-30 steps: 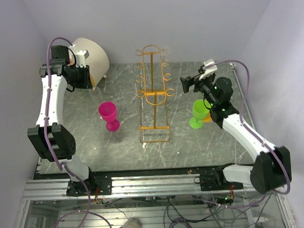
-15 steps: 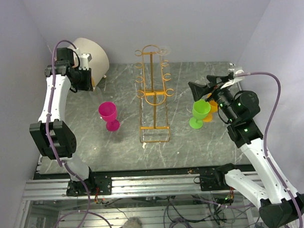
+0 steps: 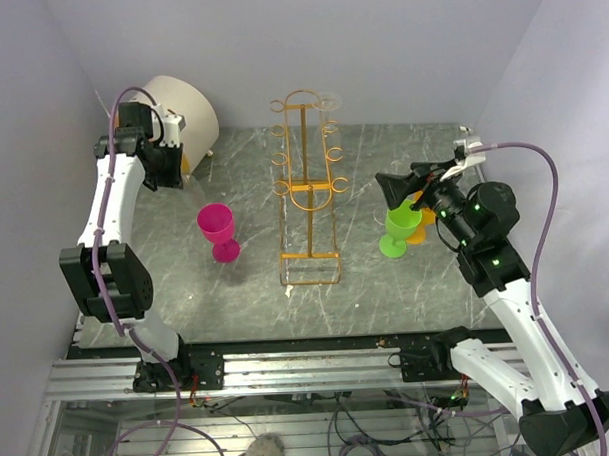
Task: Place the wine glass upside down on the wine glass rack
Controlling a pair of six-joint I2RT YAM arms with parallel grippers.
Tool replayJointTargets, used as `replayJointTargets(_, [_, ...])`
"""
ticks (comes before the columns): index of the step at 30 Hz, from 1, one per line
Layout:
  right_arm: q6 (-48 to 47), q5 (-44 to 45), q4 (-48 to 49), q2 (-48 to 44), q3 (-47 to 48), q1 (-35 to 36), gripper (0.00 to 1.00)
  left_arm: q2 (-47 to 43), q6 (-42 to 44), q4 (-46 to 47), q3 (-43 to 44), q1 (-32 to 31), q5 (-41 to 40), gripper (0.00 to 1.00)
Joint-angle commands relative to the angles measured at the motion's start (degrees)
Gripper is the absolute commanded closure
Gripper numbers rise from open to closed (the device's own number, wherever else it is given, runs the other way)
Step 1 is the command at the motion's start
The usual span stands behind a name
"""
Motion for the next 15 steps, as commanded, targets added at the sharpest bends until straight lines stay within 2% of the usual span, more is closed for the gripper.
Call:
replayJointTargets(1, [5.7,-7.9,-1.0,-2.2,3.2,0.1,0.00,-4.3,1.1,-1.4,2.6,-1.0,0.0,0.93])
replayJointTargets(3, [8.9,-15.2,0.9,-2.9,3.7,0.1,0.00,-7.1,1.5,-3.4,5.1,-1.1,0.0,0.93])
replayJointTargets(6, [19.1,-22.9,5.3,-3.2,4.4,0.1,0.00,-12.6,1.7,-5.3,9.8,-1.1,-3.4,0.93])
replayJointTargets(10, [30.4,-34.2,7.0,1.3,9.0,0.2,0.00,-17.5,4.0,-8.6,19.4,-1.1,-9.1,0.93])
replayJointTargets(13, [42.2,-29.4,5.5,1.6,10.2,0.2,0.00,-21.4,5.2,-7.6,23.3,-1.2,-10.0,0.93])
replayJointTargets(15, [49.0,-26.4,11.7,-0.6,8.3,0.3,0.00,-26.1,4.7,-3.1,20.6,-1.2,-9.3,0.93])
